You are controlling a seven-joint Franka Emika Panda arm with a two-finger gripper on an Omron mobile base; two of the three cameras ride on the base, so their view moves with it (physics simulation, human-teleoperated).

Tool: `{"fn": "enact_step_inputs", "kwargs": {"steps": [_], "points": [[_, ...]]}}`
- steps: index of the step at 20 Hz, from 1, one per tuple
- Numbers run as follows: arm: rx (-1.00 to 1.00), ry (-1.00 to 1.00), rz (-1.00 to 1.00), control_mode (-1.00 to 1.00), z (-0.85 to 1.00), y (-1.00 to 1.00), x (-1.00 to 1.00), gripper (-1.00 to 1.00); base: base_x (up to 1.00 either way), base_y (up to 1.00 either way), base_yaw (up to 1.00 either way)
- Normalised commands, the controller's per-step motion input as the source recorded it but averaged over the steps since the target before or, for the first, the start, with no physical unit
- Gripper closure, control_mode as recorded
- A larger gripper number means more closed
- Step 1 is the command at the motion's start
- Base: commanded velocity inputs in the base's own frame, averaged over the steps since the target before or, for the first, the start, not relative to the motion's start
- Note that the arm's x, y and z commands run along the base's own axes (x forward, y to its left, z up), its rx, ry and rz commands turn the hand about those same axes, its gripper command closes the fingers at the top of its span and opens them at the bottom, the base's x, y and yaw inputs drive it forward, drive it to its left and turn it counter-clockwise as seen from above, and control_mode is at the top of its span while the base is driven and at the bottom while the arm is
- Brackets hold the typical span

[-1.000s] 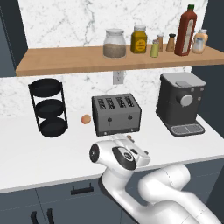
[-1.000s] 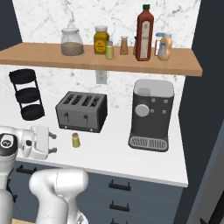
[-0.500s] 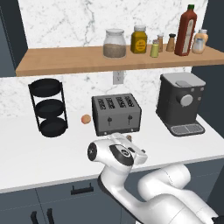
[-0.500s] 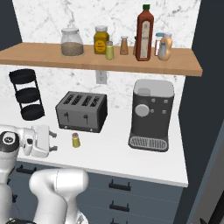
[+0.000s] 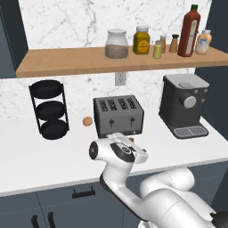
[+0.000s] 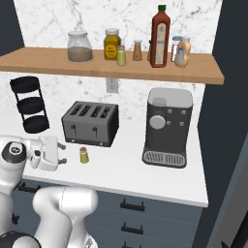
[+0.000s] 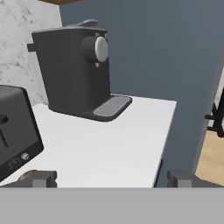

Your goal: Put the shaker and condiment bottle from the counter next to their counterparts in the cabinet.

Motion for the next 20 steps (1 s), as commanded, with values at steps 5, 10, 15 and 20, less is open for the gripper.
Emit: {"fn": "enact_step_inputs", "kwargs": {"steps": [5, 10, 15, 20], "points": [[0.00, 0.00, 0.00, -1.00, -0.11, 0.00, 0.09, -1.00, 0.00, 0.00, 0.00], [0.00, 0.00, 0.00, -1.00, -0.07, 0.00, 0.02, -1.00, 0.00, 0.00, 0.00], [0.00, 0.00, 0.00, -1.00, -0.15, 0.00, 0.13, -1.00, 0.00, 0.00, 0.00], [0.00, 0.00, 0.00, -1.00, -0.14, 0.00, 0.18, -1.00, 0.00, 0.00, 0.00]]}}
